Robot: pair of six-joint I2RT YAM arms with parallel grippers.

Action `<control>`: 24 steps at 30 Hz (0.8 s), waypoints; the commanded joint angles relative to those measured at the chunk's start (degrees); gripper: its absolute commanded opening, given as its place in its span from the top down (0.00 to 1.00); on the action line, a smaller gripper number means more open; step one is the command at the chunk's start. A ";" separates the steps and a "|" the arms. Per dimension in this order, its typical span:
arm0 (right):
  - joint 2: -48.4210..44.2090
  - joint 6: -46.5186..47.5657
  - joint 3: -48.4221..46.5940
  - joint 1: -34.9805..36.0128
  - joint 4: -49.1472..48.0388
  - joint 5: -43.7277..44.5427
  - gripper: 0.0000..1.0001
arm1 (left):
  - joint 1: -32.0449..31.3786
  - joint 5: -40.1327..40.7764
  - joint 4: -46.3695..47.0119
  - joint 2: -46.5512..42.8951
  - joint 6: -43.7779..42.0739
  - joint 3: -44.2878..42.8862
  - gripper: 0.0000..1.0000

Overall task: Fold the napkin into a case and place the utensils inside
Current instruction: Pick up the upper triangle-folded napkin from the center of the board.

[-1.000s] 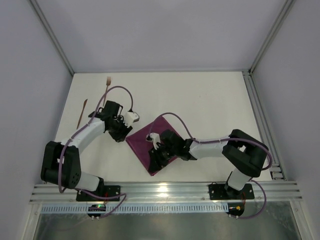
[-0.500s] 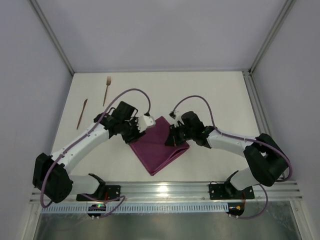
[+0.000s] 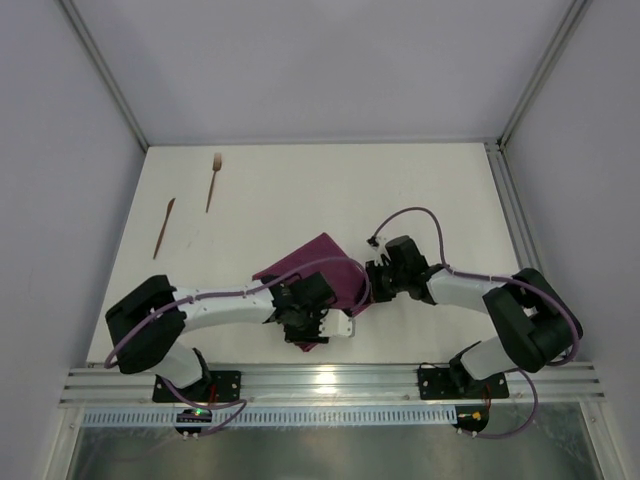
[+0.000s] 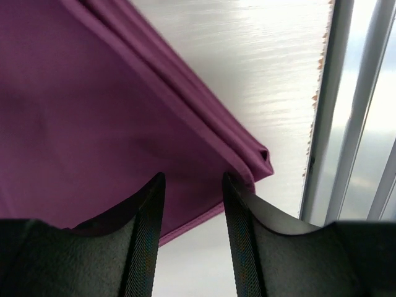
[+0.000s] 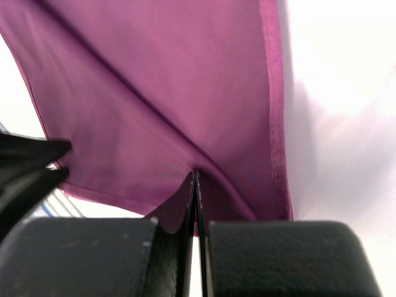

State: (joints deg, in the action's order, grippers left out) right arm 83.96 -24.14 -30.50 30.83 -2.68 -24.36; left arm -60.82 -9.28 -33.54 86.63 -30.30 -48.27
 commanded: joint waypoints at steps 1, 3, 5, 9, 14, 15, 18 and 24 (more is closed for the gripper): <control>-1.79 0.50 1.23 -2.00 -1.01 2.74 0.96 | -3.59 -0.39 5.15 1.95 -1.07 0.98 0.55; -1.79 1.20 1.15 -2.53 -0.93 3.35 0.96 | -4.57 -1.00 4.71 2.58 -1.77 1.51 0.55; -1.61 1.81 0.53 -3.14 -0.40 3.62 0.96 | -5.19 -1.71 4.45 2.67 -2.21 2.39 0.55; -1.87 3.39 -1.14 -3.41 1.44 3.88 0.96 | -5.19 -1.97 4.36 1.35 -2.21 2.66 0.55; -5.12 4.28 -3.07 -3.49 4.76 2.83 0.96 | -5.19 -4.34 2.43 -2.16 -2.39 0.38 0.50; -5.73 4.54 -3.42 -3.50 5.31 2.74 0.96 | -5.10 -5.04 1.73 -3.39 -2.48 -0.15 0.49; -8.55 5.33 -4.39 -3.49 7.51 2.83 0.94 | -5.19 -7.59 -1.52 -4.54 -3.18 -2.35 0.45; -10.93 6.65 -6.32 -3.58 10.93 3.97 0.86 | -6.76 -4.01 -2.33 -3.93 -3.88 -1.39 0.23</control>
State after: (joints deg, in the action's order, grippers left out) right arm 74.19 -19.14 -34.33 27.57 5.91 -21.96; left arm -65.98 -14.20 -34.87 83.40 -33.50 -49.80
